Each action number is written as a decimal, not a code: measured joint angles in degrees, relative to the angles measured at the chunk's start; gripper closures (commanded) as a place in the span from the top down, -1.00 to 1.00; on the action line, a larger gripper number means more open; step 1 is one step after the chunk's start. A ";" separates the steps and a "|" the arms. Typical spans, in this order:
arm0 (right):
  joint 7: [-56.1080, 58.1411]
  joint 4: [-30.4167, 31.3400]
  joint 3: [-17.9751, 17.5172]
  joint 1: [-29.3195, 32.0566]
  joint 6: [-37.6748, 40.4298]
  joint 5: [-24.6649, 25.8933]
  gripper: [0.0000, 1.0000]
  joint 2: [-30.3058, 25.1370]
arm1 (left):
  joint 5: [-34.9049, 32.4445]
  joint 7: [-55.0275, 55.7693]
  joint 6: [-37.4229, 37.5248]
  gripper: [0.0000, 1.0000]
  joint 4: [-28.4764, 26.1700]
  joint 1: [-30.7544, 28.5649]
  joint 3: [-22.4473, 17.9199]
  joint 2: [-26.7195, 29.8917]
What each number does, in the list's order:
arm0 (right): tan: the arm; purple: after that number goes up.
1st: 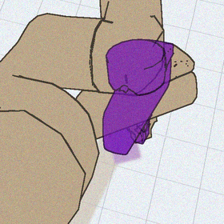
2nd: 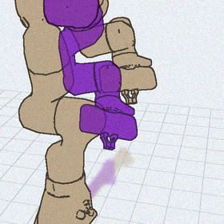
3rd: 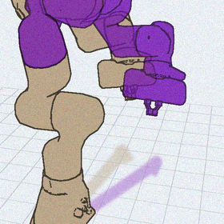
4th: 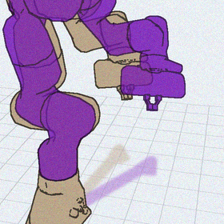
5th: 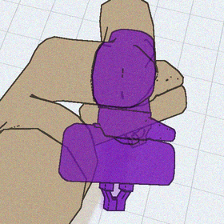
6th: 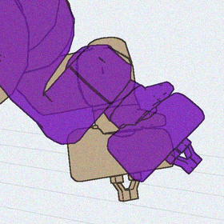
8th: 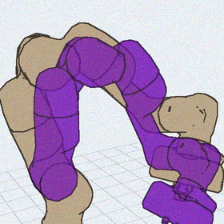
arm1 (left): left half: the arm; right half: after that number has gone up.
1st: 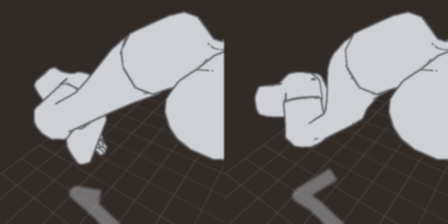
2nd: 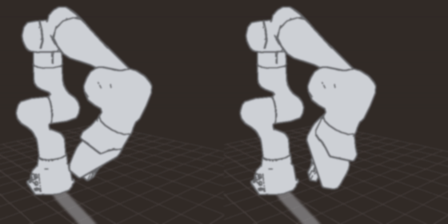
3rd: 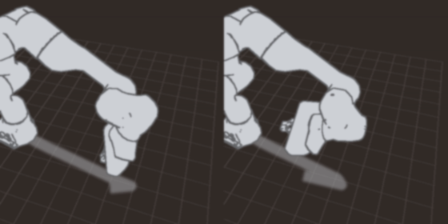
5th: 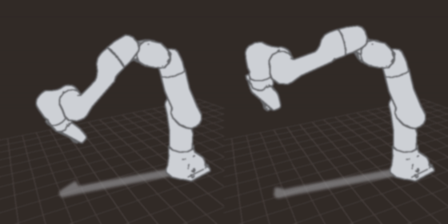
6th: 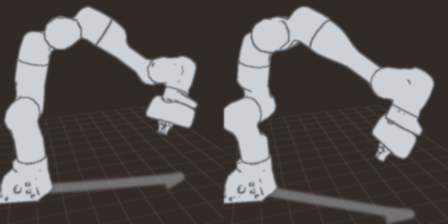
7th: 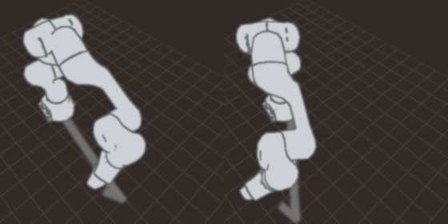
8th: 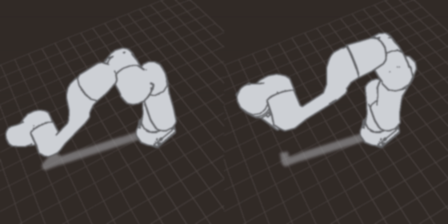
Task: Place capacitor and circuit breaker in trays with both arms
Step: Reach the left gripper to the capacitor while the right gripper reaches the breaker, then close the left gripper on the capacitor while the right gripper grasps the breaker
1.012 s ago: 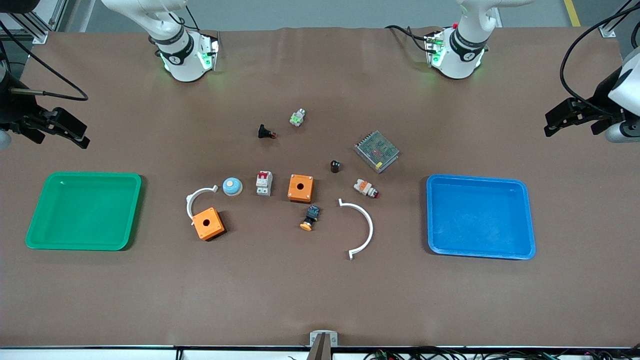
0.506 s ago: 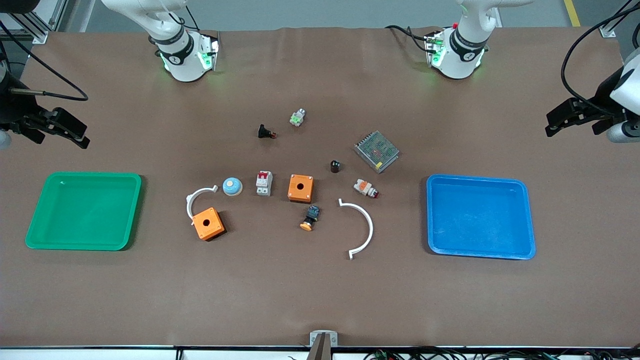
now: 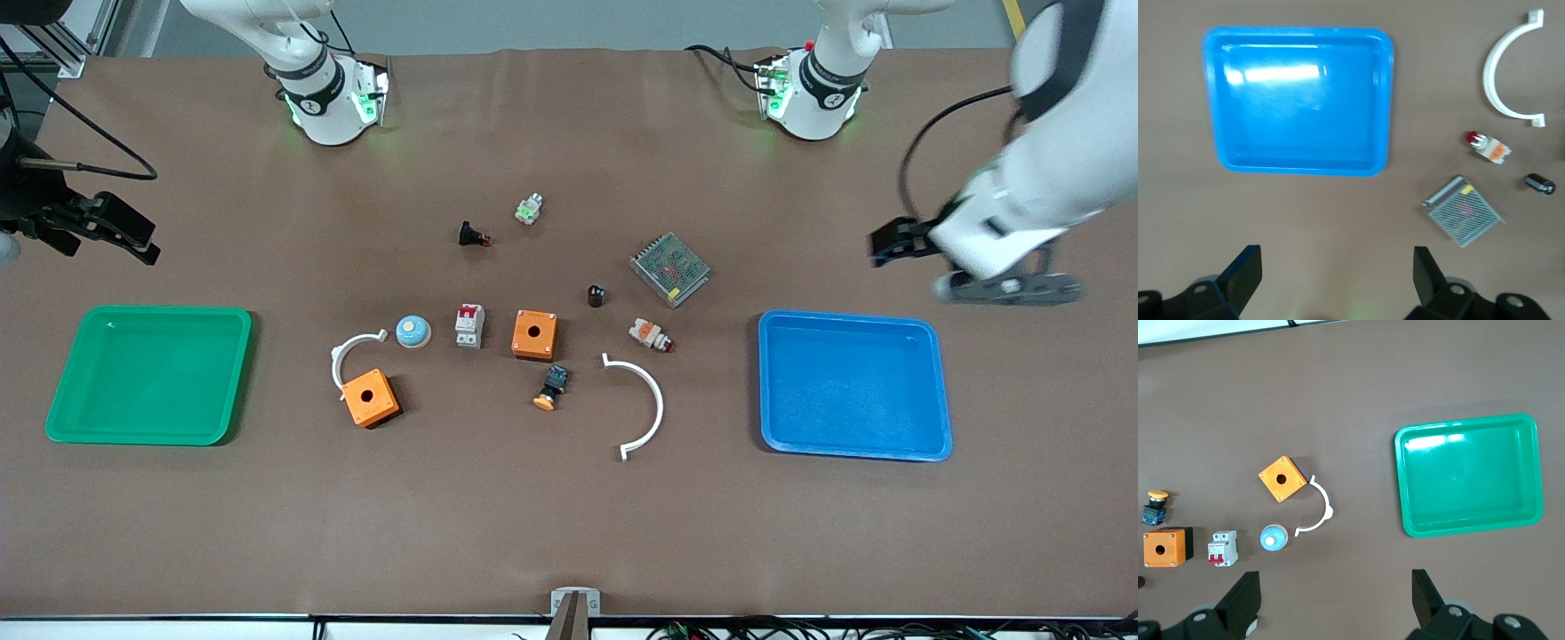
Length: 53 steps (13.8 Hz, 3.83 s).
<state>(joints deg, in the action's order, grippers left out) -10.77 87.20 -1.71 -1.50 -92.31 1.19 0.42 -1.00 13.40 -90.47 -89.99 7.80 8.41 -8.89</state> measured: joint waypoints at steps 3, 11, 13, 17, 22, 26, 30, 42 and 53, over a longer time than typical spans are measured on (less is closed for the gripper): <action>0.00 0.04 -0.30 -0.19 0.01 -0.02 1.00 1.32 | 0.00 11.11 -5.14 1.00 -0.07 6.69 0.68 -5.75; -0.37 0.34 -1.08 -7.66 -3.21 -0.13 1.00 10.34 | -0.03 44.34 -24.73 0.99 -0.16 19.29 0.81 -20.15; -0.41 0.81 -1.13 -9.21 -5.31 -0.33 1.00 11.90 | -0.08 49.81 -28.87 0.98 -0.13 21.37 0.80 -23.70; -2.40 1.23 -1.18 -11.75 -7.87 -0.50 1.00 14.44 | -0.09 59.87 -34.92 0.82 -0.07 24.34 0.78 -28.59; -14.15 1.35 -1.36 -19.03 -11.83 -0.62 1.00 18.47 | -0.09 67.34 -37.02 0.65 -0.36 27.04 0.77 -31.74; -20.51 1.71 -1.38 -23.72 -14.59 -0.62 1.00 21.64 | -0.09 68.98 -37.01 0.46 -2.96 28.34 0.79 -31.97; -21.58 8.87 -1.37 -25.03 -25.46 -0.62 1.00 24.04 | -0.09 70.54 -37.01 0.33 -3.48 29.28 1.15 -31.96; -21.89 20.72 -1.48 -27.04 -36.65 -3.60 1.00 26.34 | -0.09 73.28 -37.09 -0.21 -4.60 30.38 1.98 -31.96; -22.09 20.74 -0.85 -28.10 -39.94 -3.63 0.33 28.46 | -0.20 70.02 -32.71 -1.00 -3.11 25.77 1.10 -27.28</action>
<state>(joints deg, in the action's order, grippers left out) -32.86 107.94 -2.56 -29.60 -132.25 -2.44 28.87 -1.20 83.42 -123.17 -93.10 33.58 9.52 -36.17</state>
